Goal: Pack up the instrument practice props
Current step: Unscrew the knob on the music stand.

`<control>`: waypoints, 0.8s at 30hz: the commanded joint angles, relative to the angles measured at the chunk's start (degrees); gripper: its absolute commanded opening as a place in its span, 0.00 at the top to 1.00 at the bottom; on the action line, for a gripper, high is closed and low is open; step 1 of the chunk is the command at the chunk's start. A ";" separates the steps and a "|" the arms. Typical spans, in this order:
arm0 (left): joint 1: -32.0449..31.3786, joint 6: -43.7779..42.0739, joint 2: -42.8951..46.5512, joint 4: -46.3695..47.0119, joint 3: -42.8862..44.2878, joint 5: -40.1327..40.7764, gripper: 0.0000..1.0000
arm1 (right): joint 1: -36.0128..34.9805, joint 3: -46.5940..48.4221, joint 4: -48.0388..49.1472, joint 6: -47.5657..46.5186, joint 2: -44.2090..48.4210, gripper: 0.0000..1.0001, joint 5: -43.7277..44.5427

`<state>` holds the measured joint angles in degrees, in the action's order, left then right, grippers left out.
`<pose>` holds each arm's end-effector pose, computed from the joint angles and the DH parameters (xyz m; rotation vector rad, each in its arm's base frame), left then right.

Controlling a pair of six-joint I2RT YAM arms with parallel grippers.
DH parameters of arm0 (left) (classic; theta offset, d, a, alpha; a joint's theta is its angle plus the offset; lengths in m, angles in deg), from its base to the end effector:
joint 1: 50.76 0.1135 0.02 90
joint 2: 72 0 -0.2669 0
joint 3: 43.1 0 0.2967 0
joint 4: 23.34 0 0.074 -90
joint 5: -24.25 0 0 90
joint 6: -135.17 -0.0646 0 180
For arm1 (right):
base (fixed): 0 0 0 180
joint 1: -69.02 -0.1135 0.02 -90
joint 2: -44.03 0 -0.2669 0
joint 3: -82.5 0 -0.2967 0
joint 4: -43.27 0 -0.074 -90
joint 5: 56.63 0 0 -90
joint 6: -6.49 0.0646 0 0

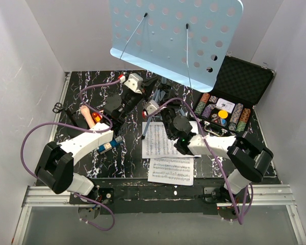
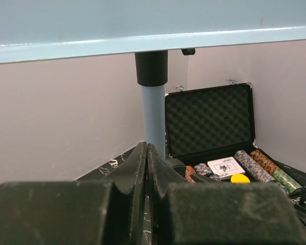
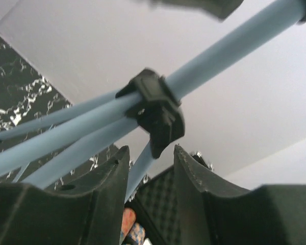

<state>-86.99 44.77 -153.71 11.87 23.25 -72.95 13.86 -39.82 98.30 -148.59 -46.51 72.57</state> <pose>0.3159 -0.2415 0.3459 0.4974 1.1476 -0.6203 0.2544 0.2940 0.2662 -0.6896 1.0945 -0.5526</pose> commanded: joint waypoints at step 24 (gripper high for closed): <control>-0.25 -0.56 8.49 -2.57 -3.52 4.91 1.00 | -17.35 16.38 -77.01 70.37 16.71 0.11 7.85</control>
<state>-86.99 44.75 -148.82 10.80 21.32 -69.56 -1.55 -26.22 50.12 -109.16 -33.33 86.08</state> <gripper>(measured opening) 0.008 0.887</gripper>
